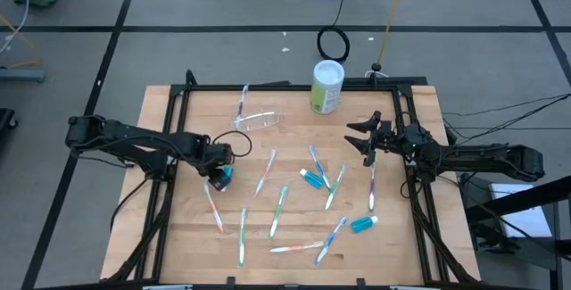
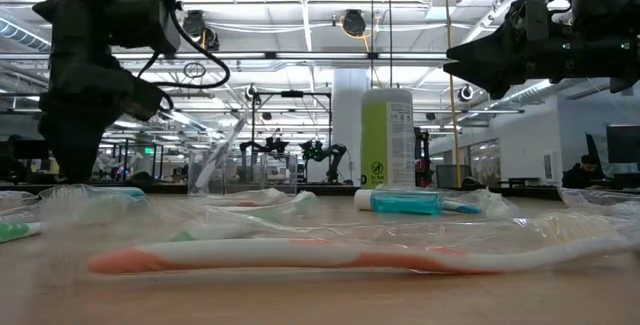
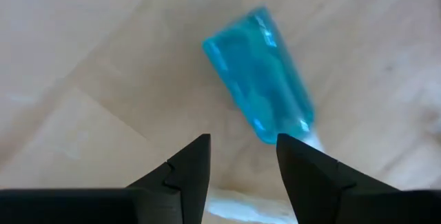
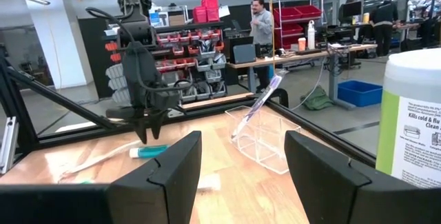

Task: Pick & Place toothbrushing station
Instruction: Put the top left blue mouthwash into the transparent organizer

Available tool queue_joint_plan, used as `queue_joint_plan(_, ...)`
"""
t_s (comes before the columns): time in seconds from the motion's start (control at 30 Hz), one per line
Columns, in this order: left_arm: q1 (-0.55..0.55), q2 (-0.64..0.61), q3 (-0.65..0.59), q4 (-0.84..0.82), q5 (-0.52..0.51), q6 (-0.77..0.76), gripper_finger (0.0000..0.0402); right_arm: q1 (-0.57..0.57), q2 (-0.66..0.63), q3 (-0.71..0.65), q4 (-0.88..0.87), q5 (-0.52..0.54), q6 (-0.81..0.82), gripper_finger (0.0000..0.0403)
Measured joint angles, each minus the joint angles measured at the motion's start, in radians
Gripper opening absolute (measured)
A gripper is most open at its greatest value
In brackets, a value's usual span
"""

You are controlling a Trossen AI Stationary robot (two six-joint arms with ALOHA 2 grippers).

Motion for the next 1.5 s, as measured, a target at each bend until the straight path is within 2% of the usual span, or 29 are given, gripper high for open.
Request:
queue_joint_plan(0.23,-0.055,0.000,0.000,0.070,0.064,-0.133,0.0170,0.000,0.000,0.000,0.000,0.000,0.000,0.0201)
queue_joint_plan(0.43,-0.126,0.041,-0.010,0.092,0.039,-0.269,0.0170,0.000,0.000,0.000,0.000,0.000,0.000,0.0201)
queue_joint_plan(0.63,-0.166,0.084,-0.011,0.140,-0.049,-0.333,0.0170,0.000,0.000,0.000,0.000,0.000,0.000,0.0201)
queue_joint_plan(1.07,-0.165,0.177,-0.006,0.174,-0.088,-0.262,0.0166,0.000,0.000,0.000,-0.001,0.000,0.000,0.0201)
queue_joint_plan(1.37,-0.165,0.182,0.009,0.167,-0.091,-0.167,0.0090,0.000,0.000,0.000,-0.001,0.000,0.000,0.0201)
queue_joint_plan(1.5,-0.165,0.190,0.073,0.143,-0.109,-0.050,0.0087,0.000,0.000,0.000,-0.001,0.000,0.000,0.0201)
